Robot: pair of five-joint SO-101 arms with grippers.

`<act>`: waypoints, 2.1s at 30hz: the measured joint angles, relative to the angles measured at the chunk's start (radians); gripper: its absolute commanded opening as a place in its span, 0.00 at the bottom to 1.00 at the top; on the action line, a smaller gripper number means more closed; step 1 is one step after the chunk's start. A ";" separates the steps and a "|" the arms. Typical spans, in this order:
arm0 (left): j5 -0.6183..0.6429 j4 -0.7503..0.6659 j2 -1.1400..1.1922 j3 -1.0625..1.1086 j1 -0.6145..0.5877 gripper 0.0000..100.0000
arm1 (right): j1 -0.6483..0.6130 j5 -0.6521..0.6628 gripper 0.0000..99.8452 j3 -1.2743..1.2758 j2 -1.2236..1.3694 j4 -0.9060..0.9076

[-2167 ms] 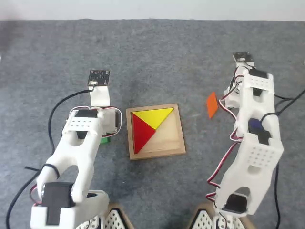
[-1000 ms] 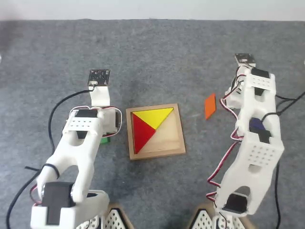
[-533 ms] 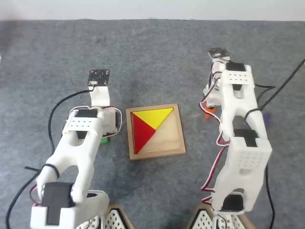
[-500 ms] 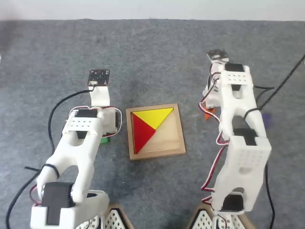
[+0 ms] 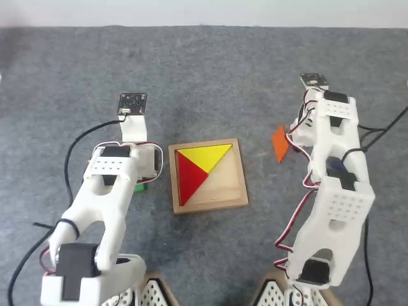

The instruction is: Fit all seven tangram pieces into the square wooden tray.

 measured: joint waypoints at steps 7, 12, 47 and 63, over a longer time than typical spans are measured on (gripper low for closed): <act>0.000 0.000 0.000 0.000 0.000 0.02 | -0.083 -0.003 0.34 0.005 -0.133 0.052; 0.000 0.000 0.000 0.000 0.000 0.02 | -0.244 -0.025 0.34 0.005 -0.186 0.078; 0.000 0.000 0.000 0.000 0.000 0.02 | -0.388 -0.106 0.34 0.005 -0.052 0.021; 0.000 0.000 0.000 0.000 0.000 0.02 | -0.232 -0.084 0.34 0.000 -0.003 0.015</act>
